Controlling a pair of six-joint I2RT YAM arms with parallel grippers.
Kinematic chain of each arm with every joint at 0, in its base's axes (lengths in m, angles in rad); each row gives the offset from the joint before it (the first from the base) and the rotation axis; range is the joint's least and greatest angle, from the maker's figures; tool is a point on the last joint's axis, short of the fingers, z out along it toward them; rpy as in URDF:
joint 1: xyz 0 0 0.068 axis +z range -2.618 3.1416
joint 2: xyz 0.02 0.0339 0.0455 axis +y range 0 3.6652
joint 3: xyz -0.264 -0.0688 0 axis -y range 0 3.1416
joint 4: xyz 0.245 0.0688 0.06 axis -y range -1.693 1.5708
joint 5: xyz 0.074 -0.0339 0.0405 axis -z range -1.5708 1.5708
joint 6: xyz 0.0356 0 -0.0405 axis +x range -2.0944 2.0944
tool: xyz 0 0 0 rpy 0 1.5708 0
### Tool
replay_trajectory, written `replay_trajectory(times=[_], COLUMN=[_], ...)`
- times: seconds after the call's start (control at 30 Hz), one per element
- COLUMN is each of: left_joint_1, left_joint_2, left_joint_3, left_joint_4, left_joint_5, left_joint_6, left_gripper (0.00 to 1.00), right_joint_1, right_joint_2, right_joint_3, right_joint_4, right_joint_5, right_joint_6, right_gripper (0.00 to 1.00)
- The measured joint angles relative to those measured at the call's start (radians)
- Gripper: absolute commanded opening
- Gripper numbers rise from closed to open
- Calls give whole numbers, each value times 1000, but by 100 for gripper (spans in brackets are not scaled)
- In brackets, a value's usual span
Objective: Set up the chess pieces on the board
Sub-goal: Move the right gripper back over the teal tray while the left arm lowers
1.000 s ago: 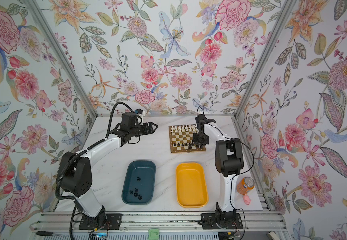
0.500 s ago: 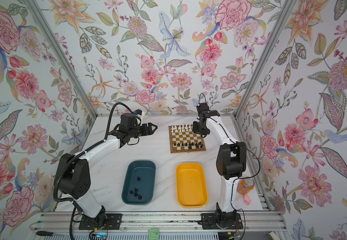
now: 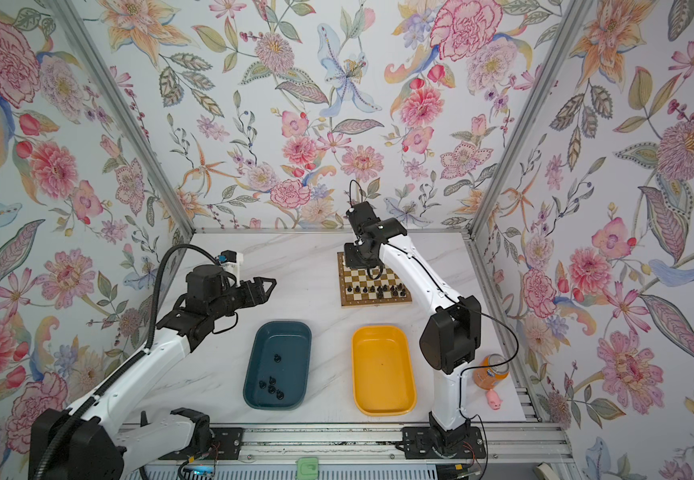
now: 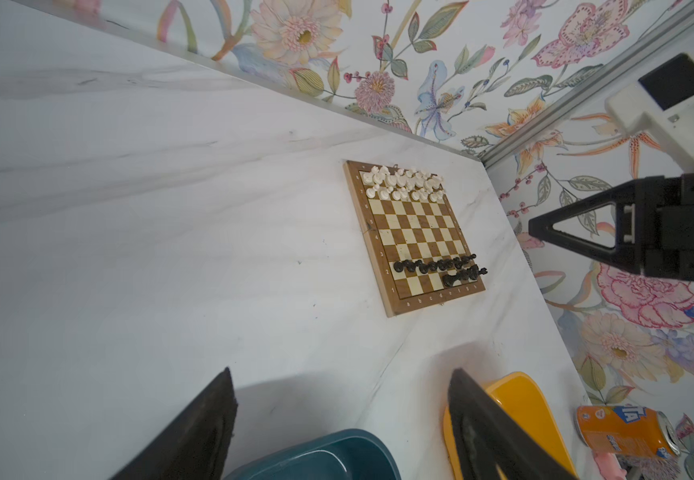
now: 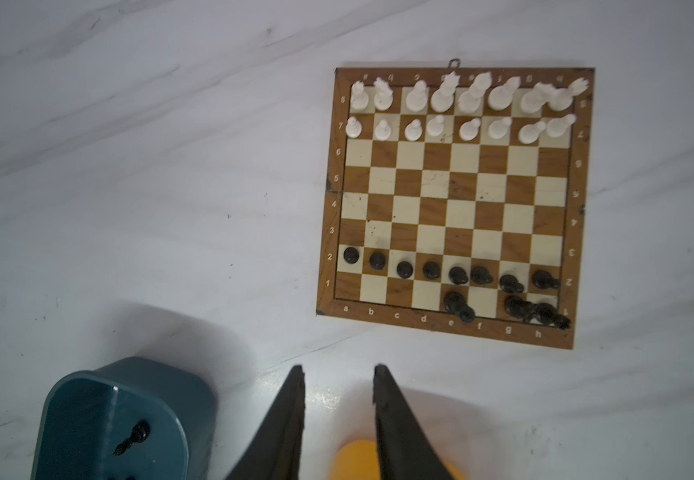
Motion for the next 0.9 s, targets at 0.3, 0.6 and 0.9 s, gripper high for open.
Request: replay_trajectory(times=[0.3, 0.6, 0.9], left_joint_1=[86, 168, 240], left_joint_2=[-298, -359, -348], left_joint_3=[-178, -289, -340], left_joint_4=[-140, -201, -204], left_joint_5=[3, 56, 83], left_joint_6=[-11, -37, -78], left_gripper=[82, 81, 81], right_joint_1=[248, 459, 548], right_joint_2=[-50, -67, 71], right_joint_3=[-204, -319, -232], right_joint_4=[40, 153, 203], right_joint_5=[14, -15, -68], right_joint_6=[102, 237, 270], right_gripper=[25, 30, 37])
